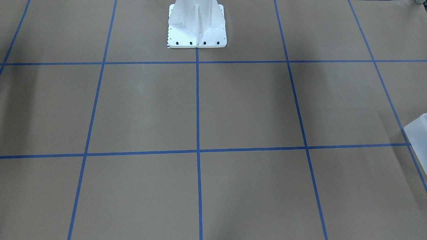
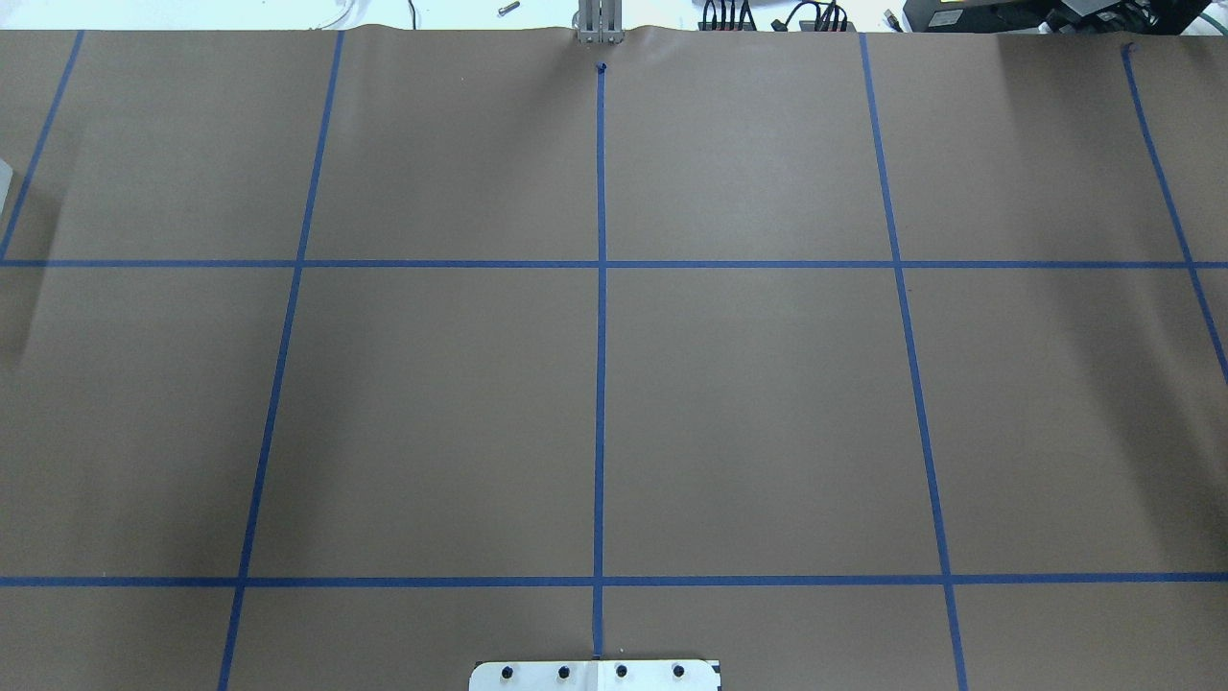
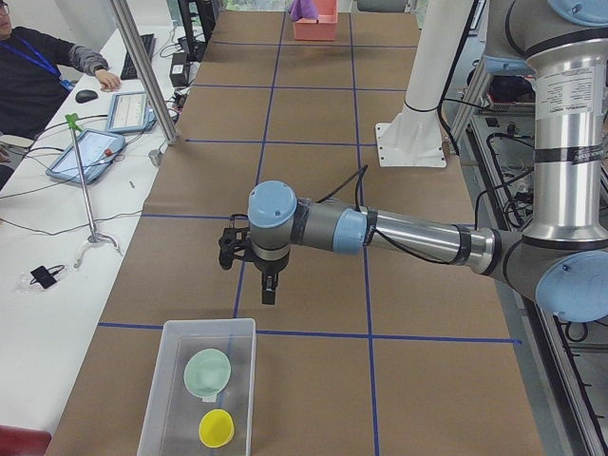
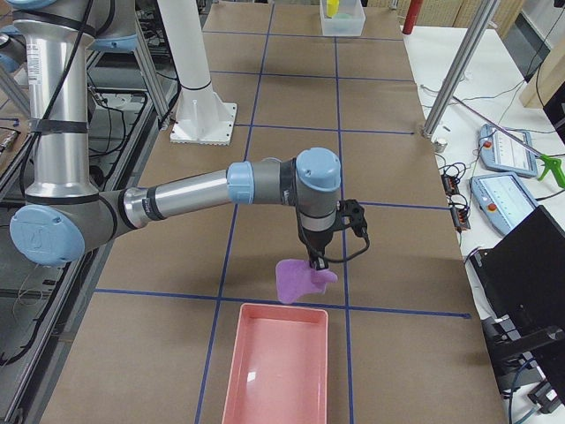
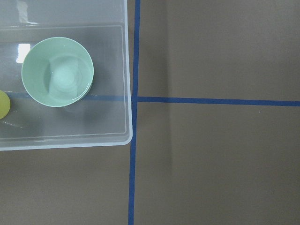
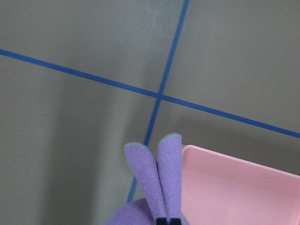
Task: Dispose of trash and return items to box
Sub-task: 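Carry the purple cloth with the right gripper into the pink bin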
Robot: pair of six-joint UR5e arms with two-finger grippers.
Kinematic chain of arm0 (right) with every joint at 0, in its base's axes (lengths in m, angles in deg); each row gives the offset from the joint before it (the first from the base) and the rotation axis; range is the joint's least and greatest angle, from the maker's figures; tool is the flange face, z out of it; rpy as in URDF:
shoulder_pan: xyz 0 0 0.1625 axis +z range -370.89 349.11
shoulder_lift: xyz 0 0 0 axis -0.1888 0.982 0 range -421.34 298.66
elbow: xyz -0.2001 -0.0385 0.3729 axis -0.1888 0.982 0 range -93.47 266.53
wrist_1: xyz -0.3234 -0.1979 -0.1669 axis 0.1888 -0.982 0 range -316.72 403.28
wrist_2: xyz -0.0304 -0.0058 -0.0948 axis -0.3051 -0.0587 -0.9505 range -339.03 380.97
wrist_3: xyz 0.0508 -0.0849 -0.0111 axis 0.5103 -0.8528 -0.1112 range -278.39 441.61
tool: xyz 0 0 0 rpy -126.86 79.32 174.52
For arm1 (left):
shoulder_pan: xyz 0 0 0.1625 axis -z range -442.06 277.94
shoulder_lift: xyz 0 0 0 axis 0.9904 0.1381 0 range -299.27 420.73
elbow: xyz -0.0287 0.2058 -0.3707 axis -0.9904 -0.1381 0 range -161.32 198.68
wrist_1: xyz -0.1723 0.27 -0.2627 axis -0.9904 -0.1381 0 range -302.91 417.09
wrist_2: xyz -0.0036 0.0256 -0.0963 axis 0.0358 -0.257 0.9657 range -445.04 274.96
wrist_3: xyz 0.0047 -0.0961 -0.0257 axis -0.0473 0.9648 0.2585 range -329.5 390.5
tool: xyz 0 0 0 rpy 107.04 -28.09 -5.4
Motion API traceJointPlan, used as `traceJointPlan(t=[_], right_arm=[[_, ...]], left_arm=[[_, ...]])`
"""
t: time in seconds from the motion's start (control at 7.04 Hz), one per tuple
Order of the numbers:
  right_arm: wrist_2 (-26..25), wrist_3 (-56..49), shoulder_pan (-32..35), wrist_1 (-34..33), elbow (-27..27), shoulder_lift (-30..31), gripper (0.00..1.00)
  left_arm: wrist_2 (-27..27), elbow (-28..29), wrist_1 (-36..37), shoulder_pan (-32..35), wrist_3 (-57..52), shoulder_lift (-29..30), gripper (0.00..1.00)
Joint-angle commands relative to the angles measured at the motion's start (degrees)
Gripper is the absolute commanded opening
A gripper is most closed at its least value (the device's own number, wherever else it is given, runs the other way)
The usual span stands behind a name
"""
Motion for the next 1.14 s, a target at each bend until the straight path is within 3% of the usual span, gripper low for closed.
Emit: traceJointPlan(t=[0.0,0.28,0.43,0.57,0.85,0.99], right_arm=[[-0.1,-14.8,7.8,0.4,9.4,0.5,0.0],[-0.1,-14.4,7.9,3.0,13.7,2.2,0.0],[0.5,-12.2,7.8,6.1,16.1,2.3,0.39],[1.3,-10.1,7.6,8.9,16.8,2.3,0.98],[5.5,3.2,4.1,9.1,13.0,1.4,1.0],[5.3,11.2,1.0,9.1,9.9,1.4,1.0]], left_arm=[[0.0,0.0,-0.2,-0.1,0.0,0.0,0.98],[0.2,-0.2,-0.6,-0.1,0.0,0.0,0.99],[0.2,-0.4,-0.5,-0.1,0.0,-0.1,0.98],[0.3,-0.5,-0.4,-0.1,0.0,-0.5,0.98],[0.3,-0.5,-0.4,-0.1,-0.3,-1.5,0.99],[0.2,-0.3,-0.3,-0.1,-4.3,-2.9,0.98]])
